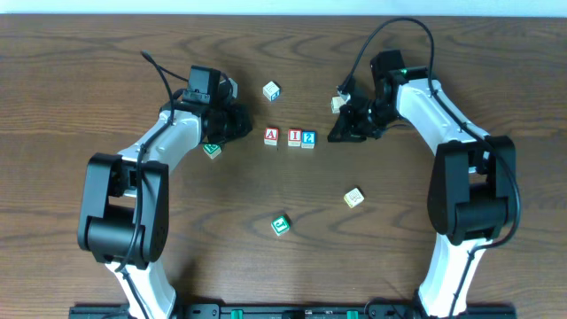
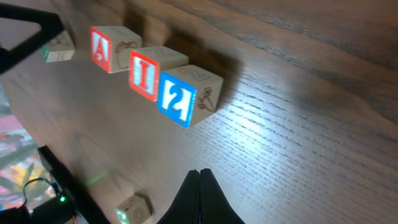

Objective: Spell out Ai2

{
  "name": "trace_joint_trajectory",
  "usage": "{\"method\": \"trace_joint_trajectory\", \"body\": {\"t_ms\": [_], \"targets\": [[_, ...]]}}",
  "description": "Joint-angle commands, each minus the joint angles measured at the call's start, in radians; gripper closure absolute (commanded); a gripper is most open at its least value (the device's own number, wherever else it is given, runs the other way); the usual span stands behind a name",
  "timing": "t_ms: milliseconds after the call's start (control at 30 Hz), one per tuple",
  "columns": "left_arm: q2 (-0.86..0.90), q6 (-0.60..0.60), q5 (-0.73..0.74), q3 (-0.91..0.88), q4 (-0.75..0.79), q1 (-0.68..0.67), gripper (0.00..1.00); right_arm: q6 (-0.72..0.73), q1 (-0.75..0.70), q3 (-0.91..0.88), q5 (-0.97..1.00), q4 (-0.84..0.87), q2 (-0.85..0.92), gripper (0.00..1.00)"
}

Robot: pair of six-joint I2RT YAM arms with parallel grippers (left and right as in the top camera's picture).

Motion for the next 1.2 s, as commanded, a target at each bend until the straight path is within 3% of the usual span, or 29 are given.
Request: {"method": "trace_joint_trajectory", "body": {"t_ms": [0, 600, 1167], "targets": [[0.023, -0.009, 0.016, 0.032, -0.002, 0.004, 0.94, 0.013, -0.006, -0.037, -0.026, 0.028, 0.002, 0.98], [0.073, -0.073, 0.065, 0.034, -0.002, 0.001, 0.94, 0.178, 0.052, -0.081, 0.08, 0.24, 0.005, 0.99], [0.075, -0.081, 0.052, 0.034, -0.001, -0.018, 0.94, 0.264, 0.102, -0.082, 0.19, 0.255, 0.021, 0.99]]}}
